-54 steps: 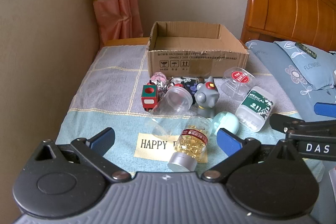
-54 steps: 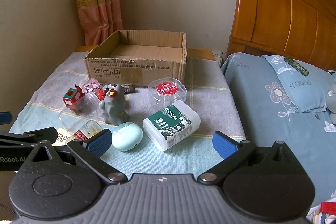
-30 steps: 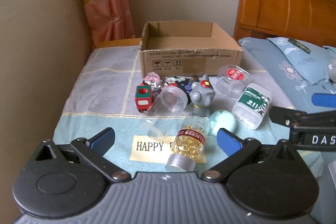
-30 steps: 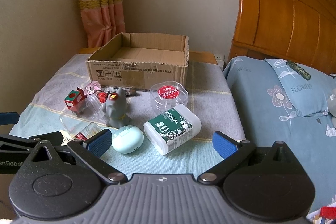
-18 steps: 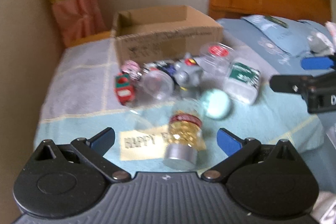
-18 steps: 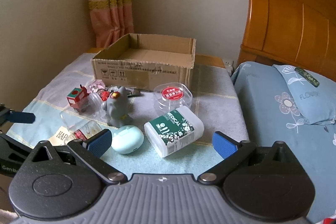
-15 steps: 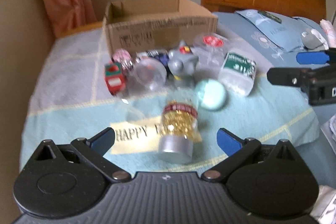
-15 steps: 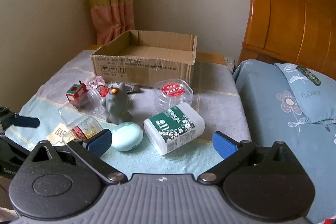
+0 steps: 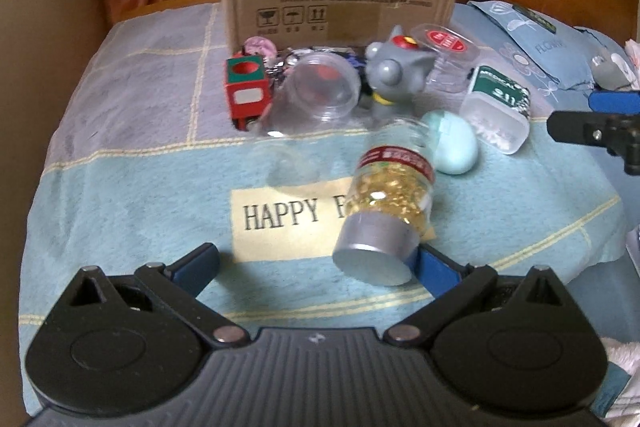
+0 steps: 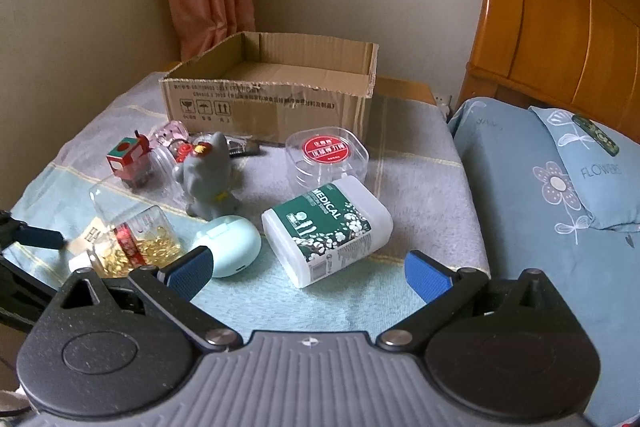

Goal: Organize rigid objects
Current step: 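Move left gripper to the capsule bottle while right gripper approaches the white MEDICAL bottle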

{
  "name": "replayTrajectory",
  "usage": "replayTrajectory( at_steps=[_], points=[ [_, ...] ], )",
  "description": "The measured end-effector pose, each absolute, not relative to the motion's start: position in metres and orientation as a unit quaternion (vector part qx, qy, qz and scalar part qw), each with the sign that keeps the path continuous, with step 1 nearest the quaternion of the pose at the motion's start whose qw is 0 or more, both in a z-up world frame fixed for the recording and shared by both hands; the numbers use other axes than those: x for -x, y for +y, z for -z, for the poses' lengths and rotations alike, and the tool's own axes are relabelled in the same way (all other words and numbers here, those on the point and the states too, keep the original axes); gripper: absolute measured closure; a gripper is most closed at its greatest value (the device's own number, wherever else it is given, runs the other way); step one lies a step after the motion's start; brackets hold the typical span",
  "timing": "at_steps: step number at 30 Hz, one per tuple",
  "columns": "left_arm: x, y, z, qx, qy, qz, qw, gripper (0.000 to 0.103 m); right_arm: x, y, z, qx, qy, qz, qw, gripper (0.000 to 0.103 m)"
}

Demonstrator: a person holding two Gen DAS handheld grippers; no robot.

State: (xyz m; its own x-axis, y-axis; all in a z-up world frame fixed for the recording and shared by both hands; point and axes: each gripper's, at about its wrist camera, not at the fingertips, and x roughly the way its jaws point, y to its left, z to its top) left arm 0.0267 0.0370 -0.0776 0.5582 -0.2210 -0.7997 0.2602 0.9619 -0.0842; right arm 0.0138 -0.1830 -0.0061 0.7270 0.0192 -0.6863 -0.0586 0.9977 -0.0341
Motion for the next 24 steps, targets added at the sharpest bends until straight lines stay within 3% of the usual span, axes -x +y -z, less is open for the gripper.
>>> replayTrajectory(
  at_steps=[24],
  points=[
    [-0.037, 0.067, 0.077, -0.006, 0.462, 0.073, 0.884, 0.001, -0.038, -0.205, 0.059, 0.081, 0.419, -0.084, 0.901, 0.0]
  ],
)
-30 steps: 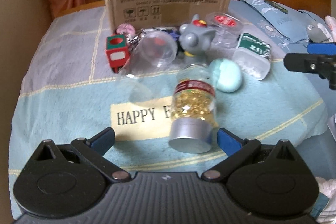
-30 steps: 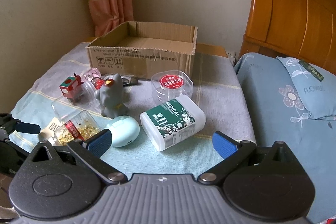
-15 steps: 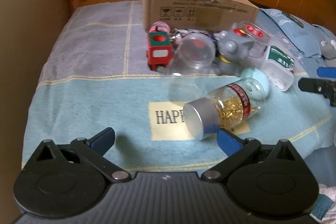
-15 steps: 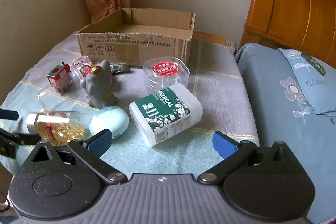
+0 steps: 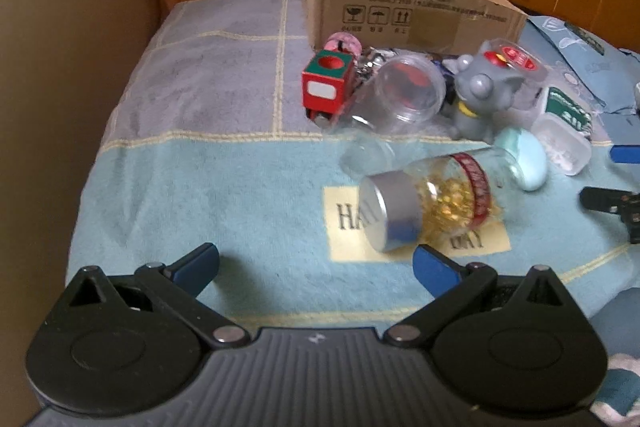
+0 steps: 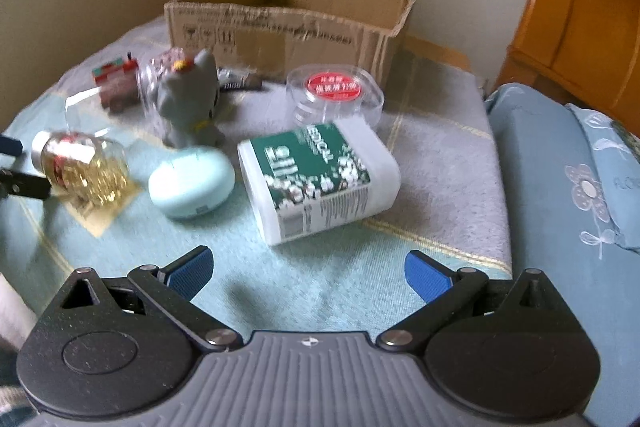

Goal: Organize rigid objects
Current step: 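Move left gripper to the capsule bottle while right gripper approaches the white MEDICAL bottle, then close left gripper on the capsule bottle while right gripper grasps the MEDICAL bottle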

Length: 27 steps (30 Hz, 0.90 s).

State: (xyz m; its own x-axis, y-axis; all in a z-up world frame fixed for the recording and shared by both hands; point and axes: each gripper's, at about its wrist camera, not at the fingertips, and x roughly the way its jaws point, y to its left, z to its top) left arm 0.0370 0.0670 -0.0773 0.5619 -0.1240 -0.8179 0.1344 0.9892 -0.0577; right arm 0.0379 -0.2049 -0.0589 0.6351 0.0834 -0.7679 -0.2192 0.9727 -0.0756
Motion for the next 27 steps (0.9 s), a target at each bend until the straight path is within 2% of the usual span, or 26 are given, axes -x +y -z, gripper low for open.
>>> replayTrajectory(
  at_steps=[12, 27],
  points=[
    [-0.035, 0.02, 0.075, 0.005, 0.489, 0.083, 0.869, 0.001, -0.045, -0.225, 0.075, 0.083, 0.413, -0.169, 0.891, 0.0],
    [-0.041, -0.016, 0.078, 0.044, 0.469, -0.009, 0.882, 0.001, -0.044, -0.233, 0.073, 0.112, 0.408, -0.226, 0.878, 0.0]
  ],
)
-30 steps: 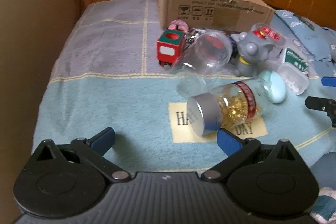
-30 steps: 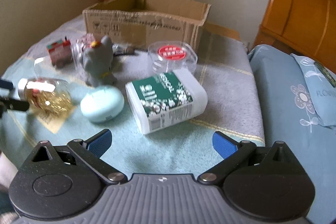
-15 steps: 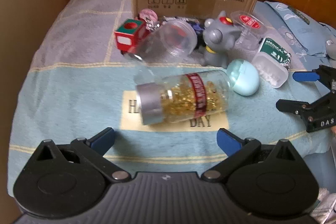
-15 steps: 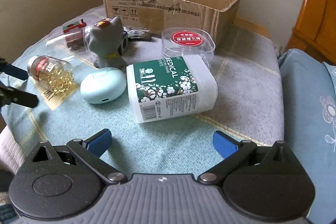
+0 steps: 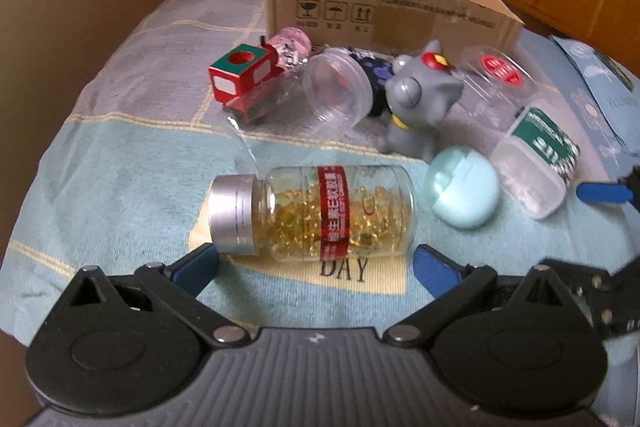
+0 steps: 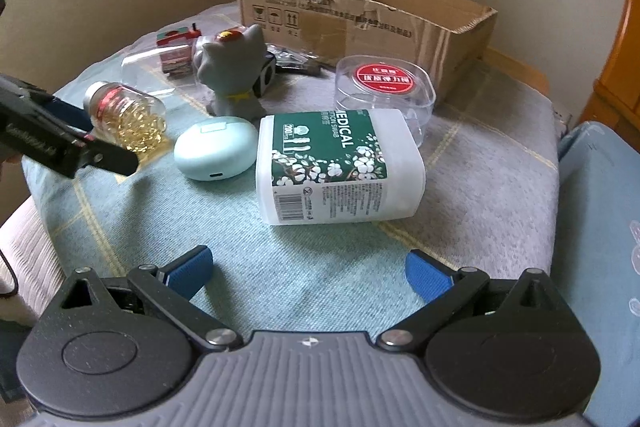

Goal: Organize rigid objects
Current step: 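Close left gripper on the capsule bottle while right gripper grasps the MEDICAL bottle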

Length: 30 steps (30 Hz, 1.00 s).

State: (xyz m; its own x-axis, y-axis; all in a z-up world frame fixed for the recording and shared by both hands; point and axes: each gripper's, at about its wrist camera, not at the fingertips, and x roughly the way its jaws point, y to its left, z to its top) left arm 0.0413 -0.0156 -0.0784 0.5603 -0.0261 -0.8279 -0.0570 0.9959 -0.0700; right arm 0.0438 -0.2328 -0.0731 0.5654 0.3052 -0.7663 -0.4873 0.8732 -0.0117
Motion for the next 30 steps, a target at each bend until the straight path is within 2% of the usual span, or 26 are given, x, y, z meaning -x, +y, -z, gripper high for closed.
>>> replayTrajectory(
  at_steps=[30],
  points=[
    [-0.05, -0.022, 0.08, 0.042, 0.428, -0.066, 0.9, 0.001, -0.099, -0.214, 0.069, 0.122, 0.421, -0.228, 0.869, 0.0]
  ],
)
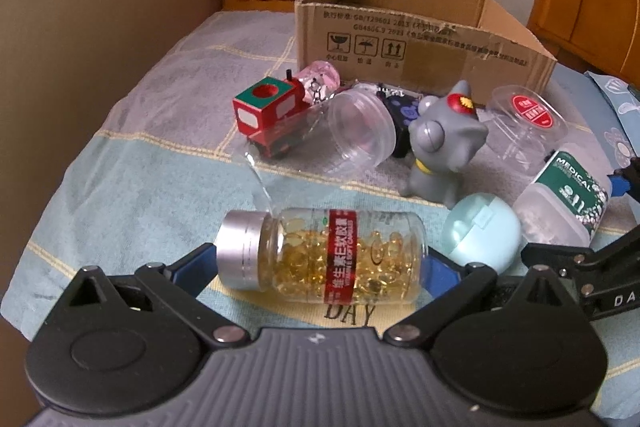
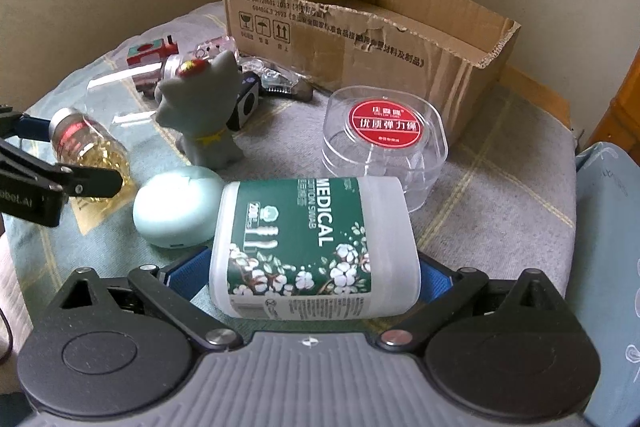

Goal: Organize rigid objects
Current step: 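Close left gripper on the capsule bottle while right gripper grasps the MEDICAL bottle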

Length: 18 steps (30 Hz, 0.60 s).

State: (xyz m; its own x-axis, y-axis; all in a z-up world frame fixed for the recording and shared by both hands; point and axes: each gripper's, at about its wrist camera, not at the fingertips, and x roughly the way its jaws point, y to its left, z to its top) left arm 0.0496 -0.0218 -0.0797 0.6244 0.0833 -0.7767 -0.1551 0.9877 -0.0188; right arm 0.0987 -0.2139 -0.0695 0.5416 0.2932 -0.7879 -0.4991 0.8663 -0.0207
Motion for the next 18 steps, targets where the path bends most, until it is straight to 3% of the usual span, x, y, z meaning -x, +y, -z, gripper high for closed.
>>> replayTrajectory(
  at_steps=[7, 11, 18],
  points=[
    [-0.05, -0.021, 0.081, 0.04, 0.428, -0.055, 0.901, 0.005, -0.104, -0.21, 0.062, 0.124, 0.424, -0.224, 0.869, 0.0],
    [-0.05, -0.015, 0.081, 0.049, 0.429, -0.046, 0.901, 0.01, -0.107, -0.21, 0.061, 0.122, 0.437, -0.219, 0.864, 0.016],
    [-0.051, -0.014, 0.078, 0.033, 0.445, -0.018, 0.895, 0.01, -0.1, -0.212, 0.053, 0.128, 0.443, -0.225, 0.858, 0.016]
  ],
)
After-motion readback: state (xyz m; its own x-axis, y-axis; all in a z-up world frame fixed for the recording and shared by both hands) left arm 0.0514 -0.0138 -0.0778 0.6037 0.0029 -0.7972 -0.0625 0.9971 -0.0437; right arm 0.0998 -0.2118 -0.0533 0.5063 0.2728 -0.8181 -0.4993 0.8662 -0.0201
